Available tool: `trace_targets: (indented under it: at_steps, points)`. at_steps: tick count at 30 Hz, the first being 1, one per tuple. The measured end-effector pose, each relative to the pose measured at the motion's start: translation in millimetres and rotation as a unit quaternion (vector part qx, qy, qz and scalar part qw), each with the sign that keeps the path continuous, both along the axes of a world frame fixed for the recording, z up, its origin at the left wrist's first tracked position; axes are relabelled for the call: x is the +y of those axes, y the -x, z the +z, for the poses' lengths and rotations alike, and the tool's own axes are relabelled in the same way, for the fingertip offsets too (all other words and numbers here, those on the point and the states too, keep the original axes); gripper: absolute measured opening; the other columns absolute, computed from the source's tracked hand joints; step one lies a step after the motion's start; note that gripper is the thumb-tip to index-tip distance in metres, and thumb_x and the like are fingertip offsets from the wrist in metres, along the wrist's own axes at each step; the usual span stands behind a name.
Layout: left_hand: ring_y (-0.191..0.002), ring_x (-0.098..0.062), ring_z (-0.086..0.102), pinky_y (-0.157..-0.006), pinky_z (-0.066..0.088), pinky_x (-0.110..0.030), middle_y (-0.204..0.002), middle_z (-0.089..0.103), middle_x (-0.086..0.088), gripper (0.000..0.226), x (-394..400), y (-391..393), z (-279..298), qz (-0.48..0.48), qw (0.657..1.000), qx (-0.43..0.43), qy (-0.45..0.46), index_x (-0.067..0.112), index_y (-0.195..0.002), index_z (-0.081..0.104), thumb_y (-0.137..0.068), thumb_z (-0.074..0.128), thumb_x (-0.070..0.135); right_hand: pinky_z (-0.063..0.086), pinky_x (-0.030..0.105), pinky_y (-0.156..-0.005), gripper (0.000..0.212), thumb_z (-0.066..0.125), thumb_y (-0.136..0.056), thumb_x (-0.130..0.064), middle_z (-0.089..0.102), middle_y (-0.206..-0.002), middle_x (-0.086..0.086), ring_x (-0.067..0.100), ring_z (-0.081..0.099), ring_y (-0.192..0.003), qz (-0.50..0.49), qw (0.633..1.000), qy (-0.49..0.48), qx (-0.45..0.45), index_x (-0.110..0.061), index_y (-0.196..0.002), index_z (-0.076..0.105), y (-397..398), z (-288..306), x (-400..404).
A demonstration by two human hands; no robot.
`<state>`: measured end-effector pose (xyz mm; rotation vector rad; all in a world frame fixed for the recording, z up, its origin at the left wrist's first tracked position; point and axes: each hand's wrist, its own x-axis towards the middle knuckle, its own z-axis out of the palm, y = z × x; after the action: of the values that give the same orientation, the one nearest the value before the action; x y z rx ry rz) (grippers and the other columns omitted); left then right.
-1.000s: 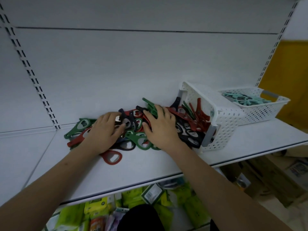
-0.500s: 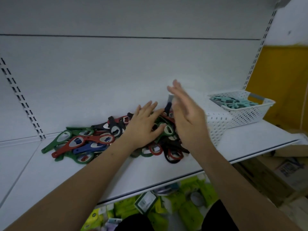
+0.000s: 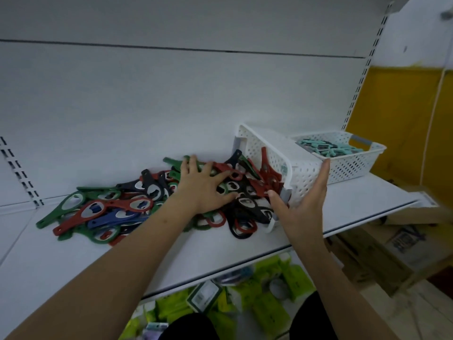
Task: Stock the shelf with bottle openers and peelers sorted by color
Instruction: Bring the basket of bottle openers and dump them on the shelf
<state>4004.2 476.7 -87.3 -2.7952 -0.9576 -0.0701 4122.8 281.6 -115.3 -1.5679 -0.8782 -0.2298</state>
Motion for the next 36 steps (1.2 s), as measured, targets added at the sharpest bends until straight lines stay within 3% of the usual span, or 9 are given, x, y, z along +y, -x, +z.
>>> trace_targets:
  at_steps: [5,9,13,16,24,26,29,32,36]
  points:
    - [-0.145,-0.034,0.023,-0.114,0.014,-0.065,-0.16,0.023,0.007,0.067,32.2,76.3,-15.4,0.096,0.989,-0.097,0.053,0.057,-0.148,0.014,-0.086,0.015,0.081,0.016,0.006,-0.106,0.112,0.077,-0.082,-0.028,0.01,-0.15,-0.018,-0.029,0.003,-0.129,0.003,0.999,-0.021,0.034,-0.034,-0.157,-0.006,6.8,-0.2,1.3]
    - [-0.143,-0.031,0.024,-0.116,0.011,-0.063,-0.155,0.03,0.005,0.056,47.8,102.8,-19.3,0.132,0.982,-0.122,0.058,0.05,-0.15,0.024,-0.096,0.022,0.066,0.011,-0.005,-0.103,0.111,0.079,-0.081,-0.02,0.01,-0.15,-0.018,-0.025,0.004,-0.133,0.009,0.999,-0.038,0.034,-0.025,-0.158,0.0,5.6,-0.7,3.8]
    - [-0.139,-0.032,0.031,-0.115,0.021,-0.059,-0.149,0.042,-0.009,0.051,35.1,91.5,-21.1,0.067,0.968,-0.24,0.001,0.023,-0.148,0.042,-0.102,0.03,0.04,0.015,-0.008,-0.099,0.105,0.079,-0.081,-0.014,0.014,-0.151,-0.02,-0.026,0.009,-0.133,0.022,0.995,-0.083,0.053,-0.024,-0.158,0.009,4.3,-0.2,0.7]
    - [-0.137,-0.03,0.037,-0.114,0.031,-0.053,-0.146,0.046,-0.012,0.057,12.2,70.6,-14.6,-0.036,0.95,-0.312,0.0,0.017,-0.144,0.048,-0.097,0.03,0.044,0.014,-0.002,-0.107,0.104,0.08,-0.081,-0.021,0.014,-0.157,-0.022,-0.014,0.01,-0.143,0.018,0.995,-0.087,0.046,-0.028,-0.158,0.01,1.6,-1.2,0.6]
    - [-0.149,-0.025,0.019,-0.122,0.017,-0.048,-0.161,0.025,-0.005,0.061,-35.2,-22.3,-13.6,-0.169,0.961,-0.216,0.026,0.027,-0.154,0.029,-0.099,0.037,0.052,0.024,0.009,-0.113,0.106,0.081,-0.079,-0.019,0.017,-0.162,-0.013,-0.003,0.015,-0.148,0.036,0.997,-0.068,0.01,-0.024,-0.158,0.011,-14.0,7.9,-2.1]
    - [-0.146,-0.026,0.024,-0.121,0.019,-0.046,-0.157,0.031,-0.007,0.061,-38.7,-48.8,-9.2,-0.191,0.957,-0.217,0.02,0.023,-0.152,0.033,-0.097,0.042,0.049,0.027,0.023,-0.118,0.107,0.081,-0.079,-0.024,0.017,-0.163,-0.012,0.001,0.016,-0.149,0.038,0.997,-0.06,-0.001,-0.026,-0.158,0.01,-19.2,7.8,-3.1]
    - [-0.145,-0.029,0.023,-0.12,0.017,-0.049,-0.157,0.029,-0.01,0.076,-40.7,-87.6,-5.1,-0.213,0.959,-0.183,0.046,0.018,-0.152,0.029,-0.089,0.029,0.06,0.029,0.044,-0.12,0.105,0.074,-0.075,-0.04,0.019,-0.163,-0.009,0.006,0.017,-0.15,0.027,0.998,-0.057,-0.016,-0.025,-0.158,0.011,-22.9,5.4,-3.4]
    - [-0.151,-0.026,0.006,-0.12,0.009,-0.057,-0.163,0.015,-0.009,0.098,-37.2,-109.1,-13.0,-0.193,0.957,-0.189,0.108,0.017,-0.154,0.016,-0.072,0.015,0.072,0.029,0.048,-0.12,0.105,0.072,-0.074,-0.042,0.019,-0.163,-0.01,0.006,0.018,-0.15,0.017,0.998,-0.065,-0.013,-0.024,-0.158,0.012,-27.6,5.4,-1.8]
    - [-0.15,-0.024,0.01,-0.121,0.012,-0.053,-0.161,0.022,-0.002,0.092,-27.8,-114.3,-21.5,-0.184,0.958,-0.197,0.099,0.03,-0.154,0.016,-0.074,0.018,0.075,0.03,0.051,-0.118,0.102,0.07,-0.077,-0.042,0.02,-0.163,-0.005,0.009,0.019,-0.15,0.013,0.998,-0.061,-0.019,-0.023,-0.158,0.012,-42.0,6.2,-2.9]
